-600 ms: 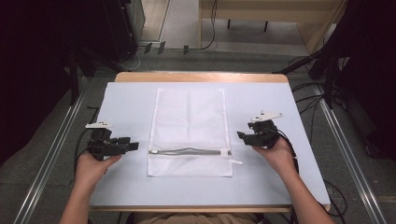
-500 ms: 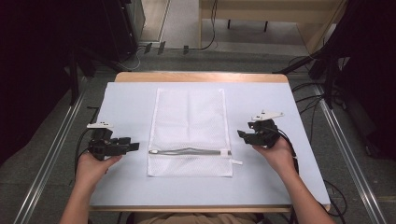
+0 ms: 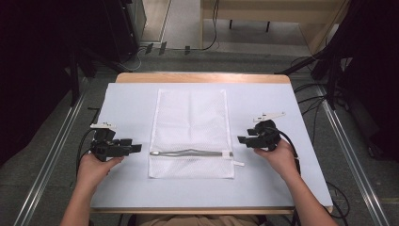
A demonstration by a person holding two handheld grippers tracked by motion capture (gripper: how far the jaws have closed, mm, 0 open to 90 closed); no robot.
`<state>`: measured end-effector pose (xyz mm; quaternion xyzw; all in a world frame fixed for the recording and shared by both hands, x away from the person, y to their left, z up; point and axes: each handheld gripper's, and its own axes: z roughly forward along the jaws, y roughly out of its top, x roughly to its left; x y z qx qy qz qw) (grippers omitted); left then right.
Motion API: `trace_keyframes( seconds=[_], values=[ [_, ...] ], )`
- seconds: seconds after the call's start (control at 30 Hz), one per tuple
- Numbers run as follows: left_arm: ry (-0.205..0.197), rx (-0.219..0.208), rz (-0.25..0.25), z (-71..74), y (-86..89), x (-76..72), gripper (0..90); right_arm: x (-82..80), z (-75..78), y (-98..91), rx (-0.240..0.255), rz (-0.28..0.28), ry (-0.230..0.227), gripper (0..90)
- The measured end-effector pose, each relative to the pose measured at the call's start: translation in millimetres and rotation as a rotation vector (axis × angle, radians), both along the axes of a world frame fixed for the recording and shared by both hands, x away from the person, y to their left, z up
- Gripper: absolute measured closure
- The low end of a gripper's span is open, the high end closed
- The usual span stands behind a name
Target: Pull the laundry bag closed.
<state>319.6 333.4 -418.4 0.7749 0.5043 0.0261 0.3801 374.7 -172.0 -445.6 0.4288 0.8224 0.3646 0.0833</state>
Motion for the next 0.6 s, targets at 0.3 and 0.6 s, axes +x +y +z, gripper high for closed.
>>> trace_keyframes(
  seconds=[0.3, 0.6],
  values=[
    [0.019, 0.002, 0.001, -1.0, 0.0, 2.3, 37.8, 3.5, -2.7, -0.5, -0.006, 0.0, 0.013, 44.4],
    [0.019, 0.005, 0.001, -1.4, -1.5, 2.9, 36.2, 2.9, -3.0, -1.2, -0.007, 0.0, 0.02, 44.7]
  ],
)
